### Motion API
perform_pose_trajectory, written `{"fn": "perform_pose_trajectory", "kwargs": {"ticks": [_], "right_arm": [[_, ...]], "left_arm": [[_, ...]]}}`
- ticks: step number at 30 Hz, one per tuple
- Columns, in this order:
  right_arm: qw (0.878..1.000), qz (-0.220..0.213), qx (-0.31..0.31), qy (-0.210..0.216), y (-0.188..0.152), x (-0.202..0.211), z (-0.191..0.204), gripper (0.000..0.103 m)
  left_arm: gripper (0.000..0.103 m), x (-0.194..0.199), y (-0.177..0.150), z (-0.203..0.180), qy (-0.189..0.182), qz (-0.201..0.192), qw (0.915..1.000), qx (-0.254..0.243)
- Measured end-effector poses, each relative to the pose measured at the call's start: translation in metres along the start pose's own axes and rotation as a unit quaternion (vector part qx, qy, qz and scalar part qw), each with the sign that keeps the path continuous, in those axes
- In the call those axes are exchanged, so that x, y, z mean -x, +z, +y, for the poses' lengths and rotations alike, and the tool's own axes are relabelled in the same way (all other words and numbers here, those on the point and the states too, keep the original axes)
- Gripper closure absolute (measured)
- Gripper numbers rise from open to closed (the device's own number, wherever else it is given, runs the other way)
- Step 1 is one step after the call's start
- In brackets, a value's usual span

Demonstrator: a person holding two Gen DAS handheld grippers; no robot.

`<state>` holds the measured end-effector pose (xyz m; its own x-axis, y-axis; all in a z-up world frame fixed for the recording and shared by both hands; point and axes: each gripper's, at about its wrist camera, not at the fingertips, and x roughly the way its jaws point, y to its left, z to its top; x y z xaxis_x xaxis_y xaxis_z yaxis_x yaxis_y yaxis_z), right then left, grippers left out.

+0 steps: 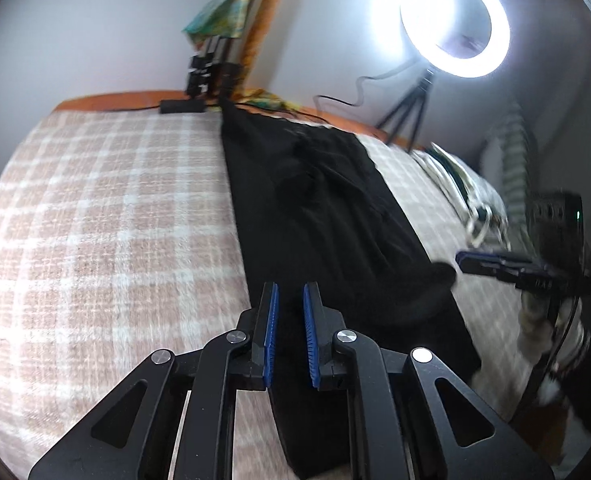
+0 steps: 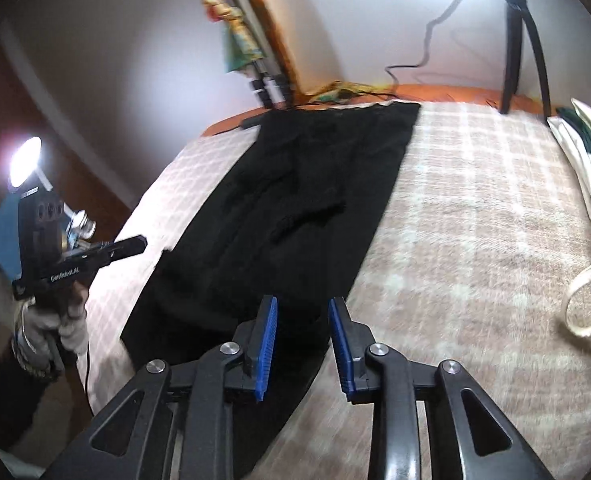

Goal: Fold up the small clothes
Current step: 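Move both open grippers to the collar end of the folded black shirt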

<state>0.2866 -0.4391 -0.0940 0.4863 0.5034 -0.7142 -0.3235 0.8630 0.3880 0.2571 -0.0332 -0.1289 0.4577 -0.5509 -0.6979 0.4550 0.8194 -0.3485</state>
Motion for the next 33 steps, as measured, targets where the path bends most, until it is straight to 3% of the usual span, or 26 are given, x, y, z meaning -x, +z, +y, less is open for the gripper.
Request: {"fn": "perform_pose_trajectory", "kwargs": {"ticks": [5, 9, 16, 20, 22, 24, 27, 29, 33], "right_arm": [[0.996, 0.042, 0.039, 0.069, -0.028, -0.013, 0.027, 0.075], [0.993, 0.064, 0.059, 0.078, -0.032, -0.037, 0.043, 0.075], [0.999, 0.041, 0.007, 0.023, -0.013, -0.056, 0.026, 0.076], [1.000, 0.027, -0.002, -0.004, -0.006, -0.050, 0.013, 0.076], [1.000, 0.013, -0.006, -0.011, -0.001, -0.048, 0.005, 0.070], [1.000, -0.006, -0.021, -0.016, 0.008, -0.047, -0.006, 0.066], [0.999, -0.028, -0.041, -0.020, 0.023, -0.051, -0.018, 0.063], [0.997, -0.043, -0.050, -0.026, 0.035, -0.055, -0.025, 0.060], [0.995, -0.065, -0.061, -0.034, 0.068, -0.067, -0.044, 0.045]], "left_arm": [[0.092, -0.016, -0.012, -0.021, -0.041, 0.059, 0.9965, -0.044], [0.092, -0.037, -0.012, -0.035, -0.034, 0.076, 0.9946, -0.062], [0.092, -0.055, 0.010, -0.023, 0.029, 0.054, 0.9971, -0.045], [0.092, -0.055, 0.023, -0.011, 0.038, 0.045, 0.9974, -0.041], [0.091, -0.056, 0.033, -0.005, 0.037, 0.039, 0.9979, -0.036], [0.084, -0.059, 0.046, 0.000, 0.033, 0.033, 0.9986, -0.027], [0.056, -0.067, 0.068, 0.008, 0.025, 0.018, 0.9994, -0.016], [0.055, -0.073, 0.081, 0.012, 0.025, 0.012, 0.9996, -0.012], [0.055, -0.086, 0.109, 0.028, 0.013, -0.004, 0.9997, 0.023]]}}
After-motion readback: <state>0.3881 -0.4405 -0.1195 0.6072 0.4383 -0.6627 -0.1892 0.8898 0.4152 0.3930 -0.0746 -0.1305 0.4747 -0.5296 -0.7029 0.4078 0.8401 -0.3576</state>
